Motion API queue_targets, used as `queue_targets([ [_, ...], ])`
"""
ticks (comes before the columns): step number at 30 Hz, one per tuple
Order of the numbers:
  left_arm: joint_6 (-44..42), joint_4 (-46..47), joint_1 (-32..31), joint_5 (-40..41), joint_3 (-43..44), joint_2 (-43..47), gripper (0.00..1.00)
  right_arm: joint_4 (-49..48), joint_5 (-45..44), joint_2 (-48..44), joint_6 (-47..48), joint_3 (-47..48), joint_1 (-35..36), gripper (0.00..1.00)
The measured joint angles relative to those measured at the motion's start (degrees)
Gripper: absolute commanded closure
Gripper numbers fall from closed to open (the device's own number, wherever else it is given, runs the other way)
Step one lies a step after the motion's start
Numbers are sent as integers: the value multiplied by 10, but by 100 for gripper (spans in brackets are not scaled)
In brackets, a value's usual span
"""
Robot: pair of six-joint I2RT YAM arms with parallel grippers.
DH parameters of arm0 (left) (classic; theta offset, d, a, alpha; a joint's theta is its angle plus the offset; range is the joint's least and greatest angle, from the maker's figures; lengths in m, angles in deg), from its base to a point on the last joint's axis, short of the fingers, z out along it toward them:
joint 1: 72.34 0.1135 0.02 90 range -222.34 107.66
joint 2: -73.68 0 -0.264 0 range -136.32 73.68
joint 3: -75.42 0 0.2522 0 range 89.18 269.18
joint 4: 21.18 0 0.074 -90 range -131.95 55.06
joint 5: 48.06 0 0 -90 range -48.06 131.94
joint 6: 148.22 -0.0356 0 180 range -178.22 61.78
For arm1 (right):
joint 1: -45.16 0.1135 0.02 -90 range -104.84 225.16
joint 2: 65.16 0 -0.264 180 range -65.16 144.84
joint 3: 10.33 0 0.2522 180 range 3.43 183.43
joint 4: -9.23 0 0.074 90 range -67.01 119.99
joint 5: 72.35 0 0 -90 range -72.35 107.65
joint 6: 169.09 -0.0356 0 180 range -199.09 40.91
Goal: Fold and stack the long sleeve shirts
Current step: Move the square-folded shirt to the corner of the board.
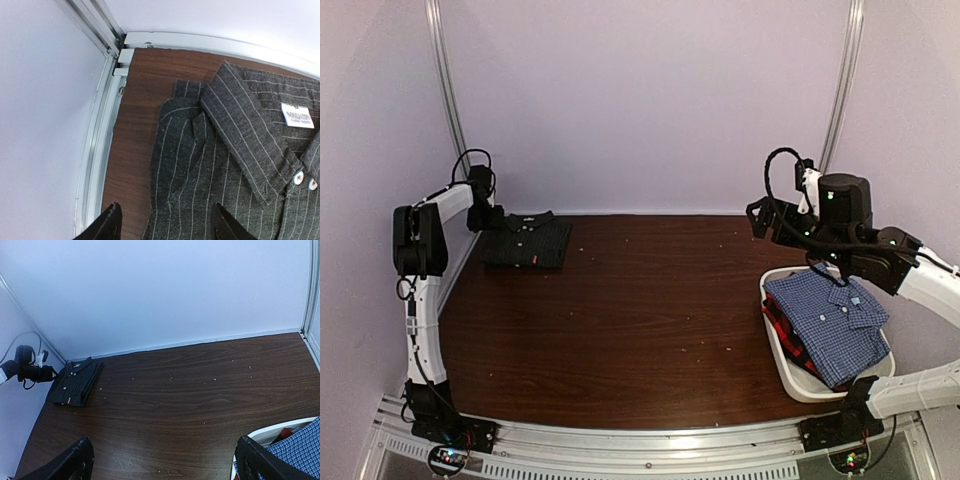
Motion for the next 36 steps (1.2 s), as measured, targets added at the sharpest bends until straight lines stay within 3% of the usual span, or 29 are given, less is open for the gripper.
queue_targets([
  [4,7,-1,0,2,-1,3,18,-10,-16,-6,0,-10,0,0],
  [10,33,17,-6,-19,-80,72,5,-15,-42,-17,1,-23,0,0],
  [14,53,47,-30,-41,-177,160,3,-17,-57,-29,2,-33,0,0],
  [20,87,125,-129,-66,-307,276,3,-30,-67,-37,2,-50,0,0],
  [36,178,221,-385,-89,-511,416,2,-46,-66,-16,2,-74,-1,0],
])
